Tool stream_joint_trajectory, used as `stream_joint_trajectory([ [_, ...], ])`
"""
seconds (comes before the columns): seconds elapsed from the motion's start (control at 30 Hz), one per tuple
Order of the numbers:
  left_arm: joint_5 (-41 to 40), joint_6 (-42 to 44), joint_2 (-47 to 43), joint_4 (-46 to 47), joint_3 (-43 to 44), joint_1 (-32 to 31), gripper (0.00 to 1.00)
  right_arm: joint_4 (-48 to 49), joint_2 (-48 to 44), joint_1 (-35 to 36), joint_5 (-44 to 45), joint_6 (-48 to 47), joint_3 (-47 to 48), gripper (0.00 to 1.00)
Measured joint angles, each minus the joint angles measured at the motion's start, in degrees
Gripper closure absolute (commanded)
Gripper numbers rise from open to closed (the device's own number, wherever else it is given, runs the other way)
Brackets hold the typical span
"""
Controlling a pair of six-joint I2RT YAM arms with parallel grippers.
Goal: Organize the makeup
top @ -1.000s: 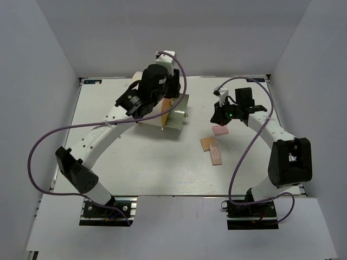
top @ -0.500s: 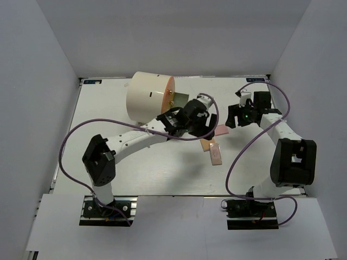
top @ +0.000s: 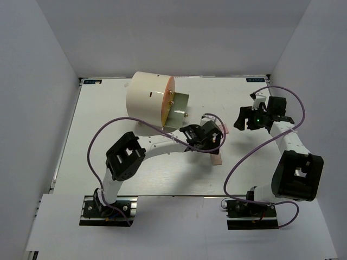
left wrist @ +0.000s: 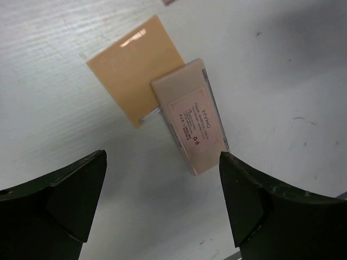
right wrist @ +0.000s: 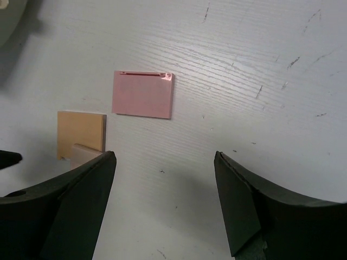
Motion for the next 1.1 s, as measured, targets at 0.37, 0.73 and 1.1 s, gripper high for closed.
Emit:
stream_joint_trajectory([
  [0.37,-3.3,-7.1,9.8,-0.9,5.7,-5.7,0.03,0.0,-1.7,-5.6,-6.5,0.9,-0.7,0.21],
  [0.73,-10.5,-12.7,16.5,-5.9,15.7,-6.5,0.03,-0.2,-2.4,-8.6,-12.0,1.3,-0.9,0.21],
  [1.1,-16.8,-16.7,19.1,-10.7,19.6,-7.9,0.14,-0.2,-3.3,-10.6,-15.5,1.5,-0.9,0.21],
])
